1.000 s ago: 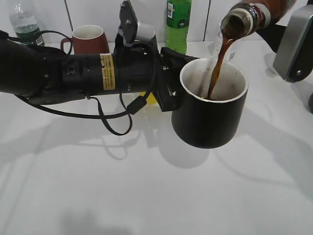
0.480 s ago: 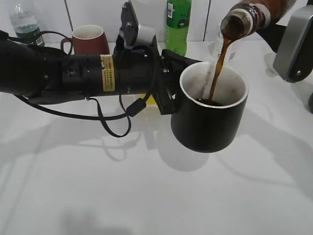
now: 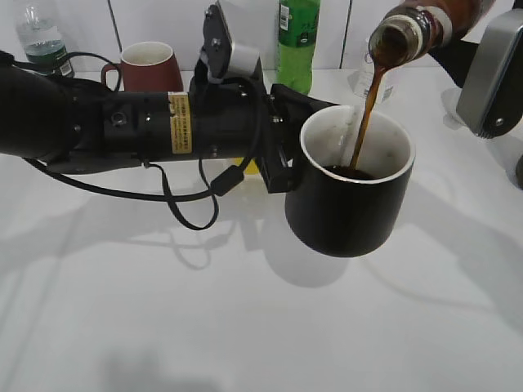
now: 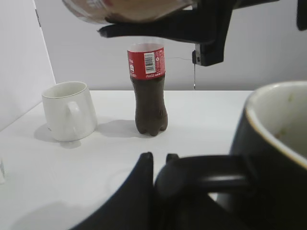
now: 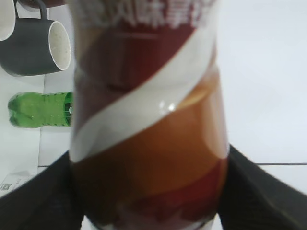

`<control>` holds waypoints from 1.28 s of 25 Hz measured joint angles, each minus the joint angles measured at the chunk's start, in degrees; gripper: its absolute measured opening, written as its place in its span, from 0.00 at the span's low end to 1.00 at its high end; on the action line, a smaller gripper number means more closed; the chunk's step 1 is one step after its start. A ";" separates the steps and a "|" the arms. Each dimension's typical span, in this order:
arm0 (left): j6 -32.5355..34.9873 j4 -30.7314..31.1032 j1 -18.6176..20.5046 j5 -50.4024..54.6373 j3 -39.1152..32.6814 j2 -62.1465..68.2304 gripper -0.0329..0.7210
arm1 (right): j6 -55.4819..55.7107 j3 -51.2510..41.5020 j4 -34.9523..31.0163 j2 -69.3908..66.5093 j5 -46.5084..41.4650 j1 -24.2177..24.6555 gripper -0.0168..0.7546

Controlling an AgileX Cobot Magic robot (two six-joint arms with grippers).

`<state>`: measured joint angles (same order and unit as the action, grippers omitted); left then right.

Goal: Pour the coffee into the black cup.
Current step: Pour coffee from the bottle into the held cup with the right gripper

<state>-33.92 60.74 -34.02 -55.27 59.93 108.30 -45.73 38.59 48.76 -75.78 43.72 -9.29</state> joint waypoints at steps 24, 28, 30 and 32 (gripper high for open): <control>0.00 0.01 0.00 0.00 0.00 0.00 0.10 | -1.08 0.00 0.00 0.00 0.05 0.00 0.72; 0.00 0.06 0.00 0.00 0.00 0.00 0.10 | -1.32 0.00 0.00 0.00 0.05 0.00 0.72; 0.00 0.06 0.00 0.00 0.00 0.00 0.10 | -1.52 0.00 0.00 0.00 0.05 0.00 0.72; 0.00 0.06 0.00 0.00 0.00 0.00 0.10 | -1.96 0.00 0.00 0.00 0.05 0.00 0.72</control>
<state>-33.92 60.80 -34.02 -55.27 59.93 108.30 -47.68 38.59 48.76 -75.78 43.76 -9.29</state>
